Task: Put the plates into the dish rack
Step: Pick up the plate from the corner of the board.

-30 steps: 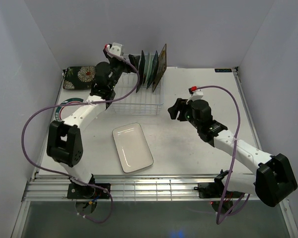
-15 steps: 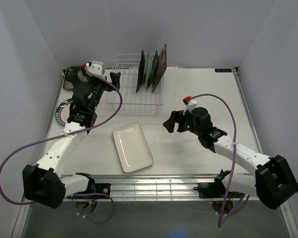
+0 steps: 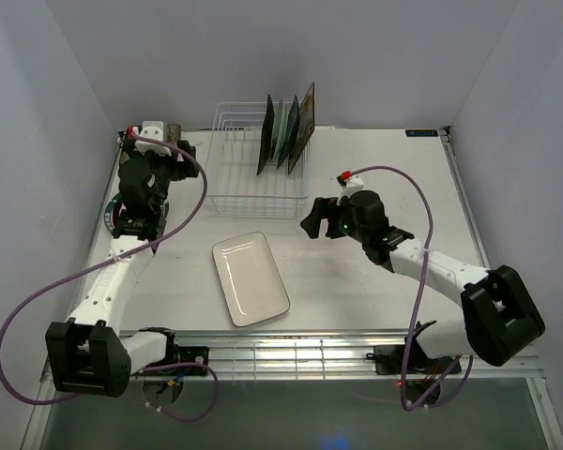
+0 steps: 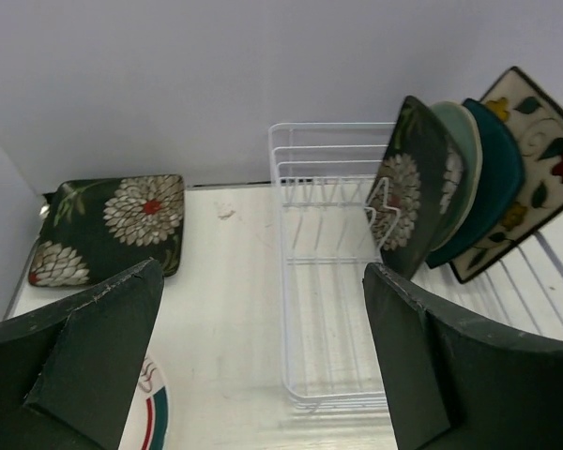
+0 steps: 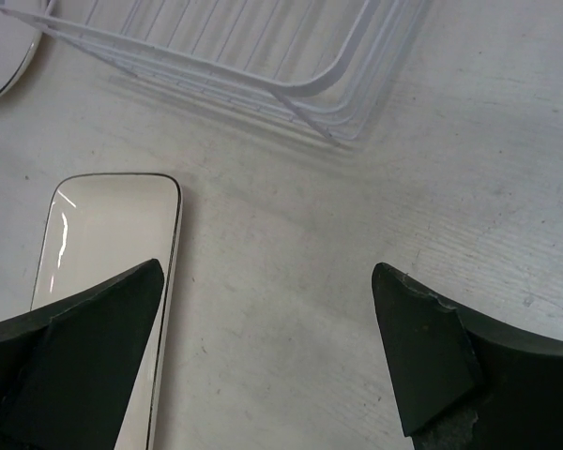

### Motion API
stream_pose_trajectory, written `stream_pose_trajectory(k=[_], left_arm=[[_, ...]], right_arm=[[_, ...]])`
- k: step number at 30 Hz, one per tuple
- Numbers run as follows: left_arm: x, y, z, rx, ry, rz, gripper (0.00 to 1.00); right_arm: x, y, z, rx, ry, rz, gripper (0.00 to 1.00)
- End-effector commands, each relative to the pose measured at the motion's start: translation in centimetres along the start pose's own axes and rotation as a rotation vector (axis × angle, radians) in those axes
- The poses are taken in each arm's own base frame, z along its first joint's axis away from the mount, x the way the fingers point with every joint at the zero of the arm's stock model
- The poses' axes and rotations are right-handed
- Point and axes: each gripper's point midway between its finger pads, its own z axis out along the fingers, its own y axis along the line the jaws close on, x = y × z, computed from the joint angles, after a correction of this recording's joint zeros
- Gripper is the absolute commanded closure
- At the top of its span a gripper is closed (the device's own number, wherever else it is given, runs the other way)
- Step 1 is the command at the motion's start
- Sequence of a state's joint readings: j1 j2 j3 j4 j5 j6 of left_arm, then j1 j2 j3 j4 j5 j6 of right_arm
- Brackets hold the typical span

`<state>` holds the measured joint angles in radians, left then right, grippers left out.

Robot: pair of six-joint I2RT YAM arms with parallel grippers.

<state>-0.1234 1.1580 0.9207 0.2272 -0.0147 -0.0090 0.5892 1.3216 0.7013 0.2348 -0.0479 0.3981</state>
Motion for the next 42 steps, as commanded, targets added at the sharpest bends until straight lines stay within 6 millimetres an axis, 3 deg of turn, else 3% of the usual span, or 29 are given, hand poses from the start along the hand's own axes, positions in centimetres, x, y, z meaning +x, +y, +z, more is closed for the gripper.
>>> stream_pose_trajectory(k=[1, 5, 9, 10, 11, 18, 20, 23, 26, 31, 42], left_arm=[[0.9, 1.8, 0.0, -0.040, 0.030, -0.033, 0.02], [3.2, 3.1, 0.7, -0.051, 0.089, -0.067, 0.02], [5.4, 3.8, 1.2, -0.063, 0.137, -0.079, 0.02], [5.7, 5.4, 1.1, -0.098, 0.143, -0.081, 0.02], [6.0, 5.6, 1.2, -0.103, 0.149, -0.082, 0.02], [6.4, 6.2, 1.0, -0.126, 0.145, -0.078, 0.02], [6.4, 6.5, 0.8, -0.139, 0.142, -0.070, 0.02], [6.2, 7.2, 0.6, -0.178, 0.135, -0.055, 0.02], [6.3, 7.4, 0.5, -0.184, 0.136, -0.051, 0.02], [6.3, 7.4, 0.5, -0.184, 0.136, -0.050, 0.02], [7.3, 8.3, 0.8, -0.215, 0.162, -0.043, 0.02]], right_arm=[[-4.9, 0.6, 0.9, 0.028, -0.123, 0.021, 0.02], [-7.4, 1.1, 2.1, 0.039, -0.162, 0.037, 0.06], [-8.1, 0.2, 4.4, 0.066, -0.149, 0.064, 0.11], [-8.2, -0.3, 4.8, 0.071, -0.145, 0.073, 0.13], [-8.4, -0.4, 5.3, 0.068, -0.141, 0.078, 0.14], [-9.6, -2.7, 9.0, 0.102, -0.132, 0.122, 0.28], [-9.4, -3.5, 9.8, 0.106, -0.116, 0.133, 0.39], [-9.6, -3.5, 10.8, 0.080, -0.104, 0.140, 0.46], [-9.6, -4.1, 11.4, 0.086, -0.100, 0.144, 0.56], [-9.7, -4.9, 11.9, 0.096, -0.097, 0.149, 0.62], [-10.6, -6.5, 10.9, 0.128, -0.121, 0.152, 0.65]])
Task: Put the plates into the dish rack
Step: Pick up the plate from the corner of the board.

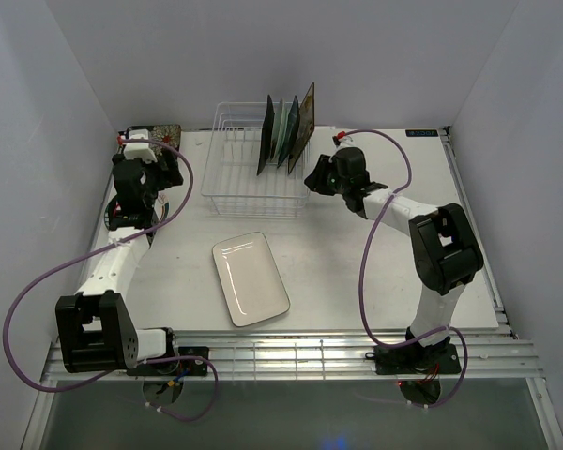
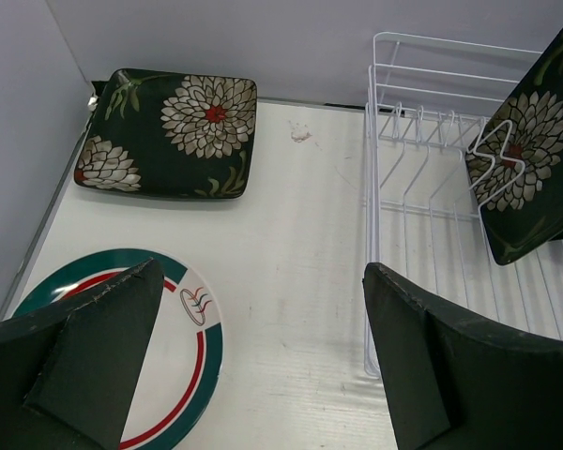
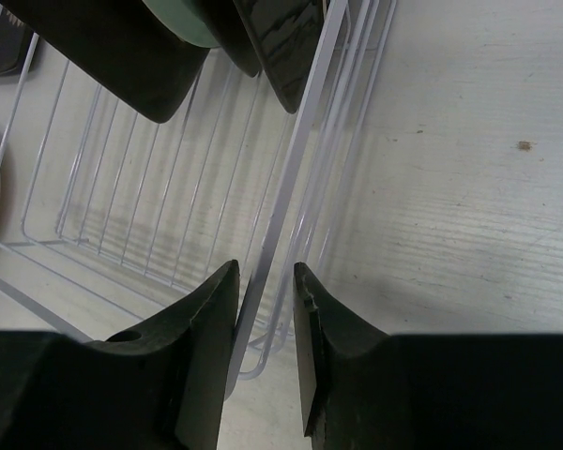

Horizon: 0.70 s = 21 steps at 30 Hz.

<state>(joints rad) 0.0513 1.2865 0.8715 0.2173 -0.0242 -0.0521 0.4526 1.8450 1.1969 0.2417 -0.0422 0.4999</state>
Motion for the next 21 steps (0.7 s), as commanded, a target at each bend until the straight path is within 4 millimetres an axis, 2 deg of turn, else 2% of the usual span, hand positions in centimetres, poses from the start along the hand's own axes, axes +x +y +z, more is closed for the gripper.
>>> stream_pose_trajectory(k=[1, 14, 15, 19, 21], left_arm=[[-0.6, 0.7, -0.1, -0.023, -0.021, 0.002, 0.02], [-0.3, 1.3, 0.1, -0.039, -0.014, 0.004, 0.02], [-0.2, 1.4, 0.1, -0.040, -0.012, 0.004, 0.02], [-0.2, 2.2, 0.3, -0.076, -0.001, 0.031, 0.02], [0.0, 2.8, 0.5, -0.110, 0.010, 0.049, 0.02]], right_arm=[[-3.3, -0.2, -0.5, -0.001, -0.082, -0.006, 0.65], [-4.0, -1.6, -1.0, 0.020, -0.090, -0.005, 0.65], [-4.3, -1.3, -1.0, 0.009, -0.094, -0.008, 0.63], [-5.9, 0.9, -1.5, -0.071, -0.109, -0.035, 0.45], [-7.0, 1.5, -2.0, -0.081, -0.126, -0.049, 0.43]])
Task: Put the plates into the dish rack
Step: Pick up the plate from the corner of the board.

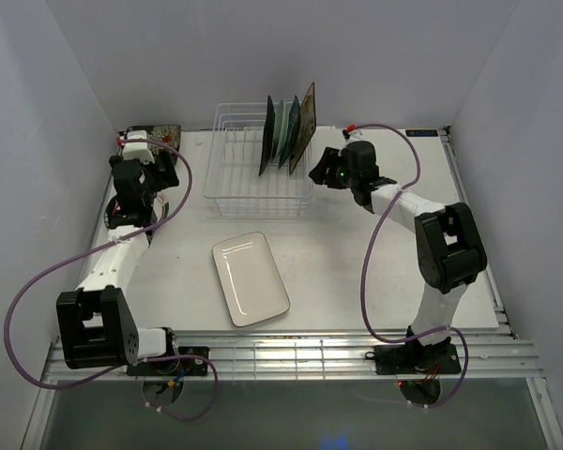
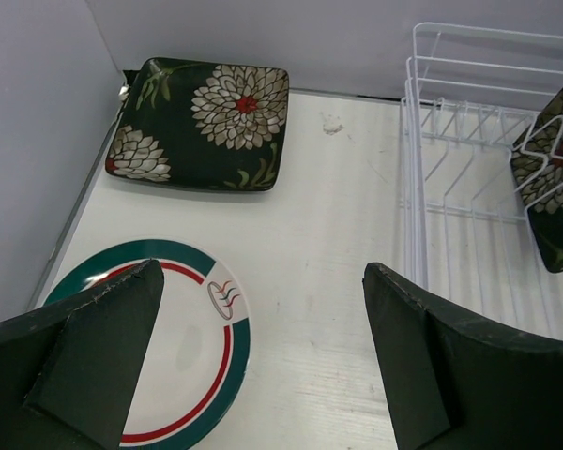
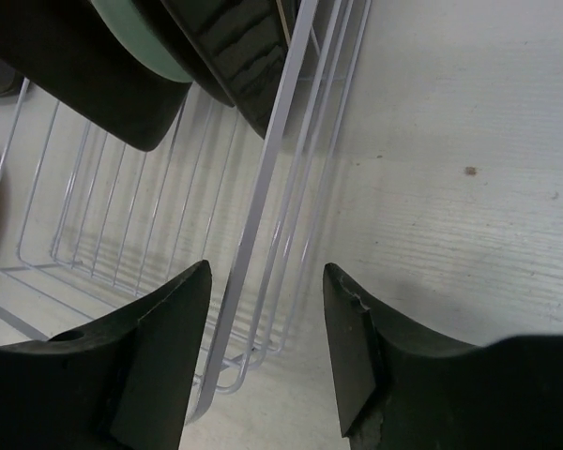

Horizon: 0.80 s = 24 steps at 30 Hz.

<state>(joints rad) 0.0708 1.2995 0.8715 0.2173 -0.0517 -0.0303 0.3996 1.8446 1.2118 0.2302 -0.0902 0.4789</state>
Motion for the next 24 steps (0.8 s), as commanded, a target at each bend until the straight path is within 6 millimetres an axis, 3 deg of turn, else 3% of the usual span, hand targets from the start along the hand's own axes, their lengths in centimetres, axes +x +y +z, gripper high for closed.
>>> stream_pose_trajectory(k=[1, 7, 13, 20, 21, 24], left_arm=[[-0.2, 1.7, 0.3, -0.072, 0.004, 0.058, 0.02], [2.3, 1.9, 0.5, -0.054, 0.065, 0.164, 0.02], [4.7, 2.1, 0.1, -0.056, 0.129, 0.298, 0.02], [7.5, 3.2, -1.7, -0.122, 0.197, 0.431, 0.02], [8.5, 2.1, -2.1, -0.097, 0.213, 0.466, 0.02], [10.8, 1.8, -2.9, -0.056, 0.260, 0.568, 0.02]], right_arm=[[-6.3, 3.5, -2.2, -0.085, -0.136, -0.057, 0.41], [-8.2, 4.8, -5.2, -0.101, -0.186, -0.094, 0.35], [-7.7, 5.2, -8.9, -0.118, -0.220, -0.110, 0.33], [-6.4, 5.7, -12.3, -0.152, -0.235, -0.121, 0.30], [-6.2, 5.7, -13.1, -0.154, -0.244, -0.122, 0.29], [-6.4, 5.9, -14.7, -0.159, -0.272, -0.127, 0.28]])
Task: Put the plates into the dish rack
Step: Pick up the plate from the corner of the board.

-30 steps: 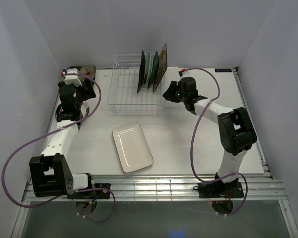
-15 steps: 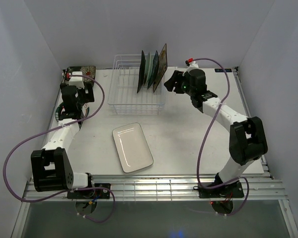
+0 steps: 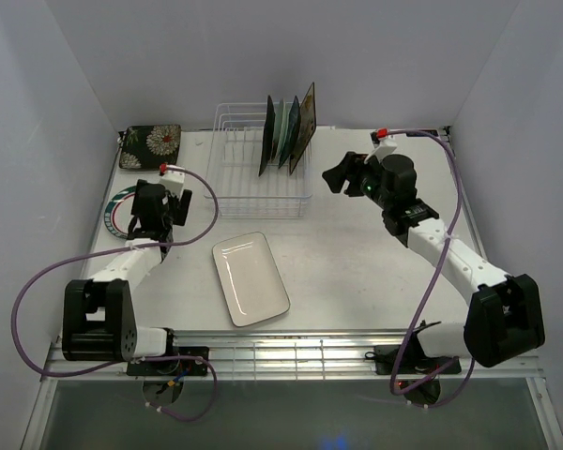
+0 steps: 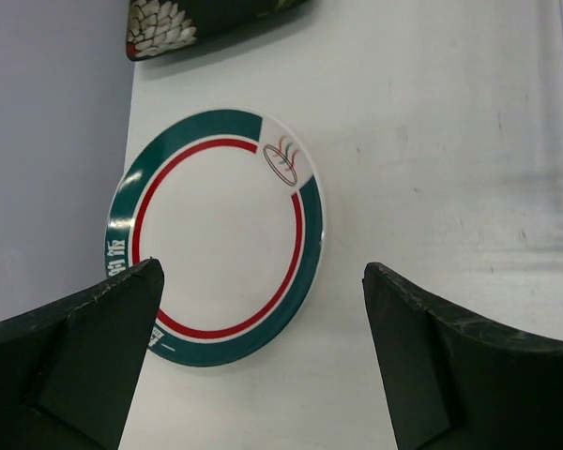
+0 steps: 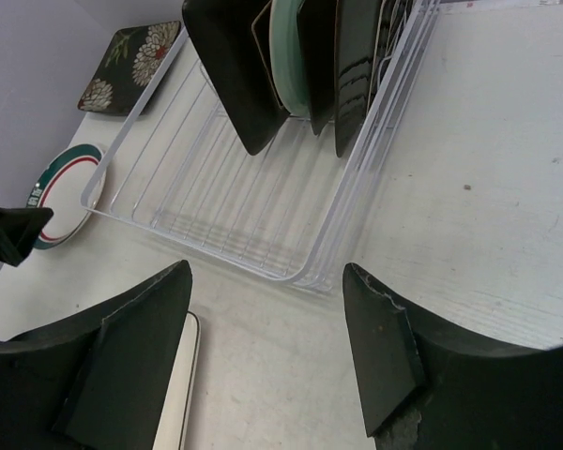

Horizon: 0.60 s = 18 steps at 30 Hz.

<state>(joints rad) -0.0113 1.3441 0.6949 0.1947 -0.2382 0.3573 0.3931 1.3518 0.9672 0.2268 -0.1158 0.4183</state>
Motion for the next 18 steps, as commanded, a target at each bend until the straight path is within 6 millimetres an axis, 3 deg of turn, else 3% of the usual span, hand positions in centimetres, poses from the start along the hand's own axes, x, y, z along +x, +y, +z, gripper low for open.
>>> stream_pose_trajectory(k=[1, 9, 18], left_arm=[[0.9, -1.1, -1.2, 0.014, 0.005, 0.154, 0.02], [4.0, -2.0, -1.8, 0.033, 0.053, 0.272, 0.02], [6.7, -1.8, -0.7, -0.006, 0.083, 0.419, 0.02]], right_arm=[[-1.8, 1.2, -1.9, -0.036, -0.066, -0.029, 0.28], [-1.2, 1.2, -3.4, -0.033, -0.068, -0.035, 0.27], [-0.2, 1.0, -3.7, -0.037, -0.054, -0.032, 0.27]])
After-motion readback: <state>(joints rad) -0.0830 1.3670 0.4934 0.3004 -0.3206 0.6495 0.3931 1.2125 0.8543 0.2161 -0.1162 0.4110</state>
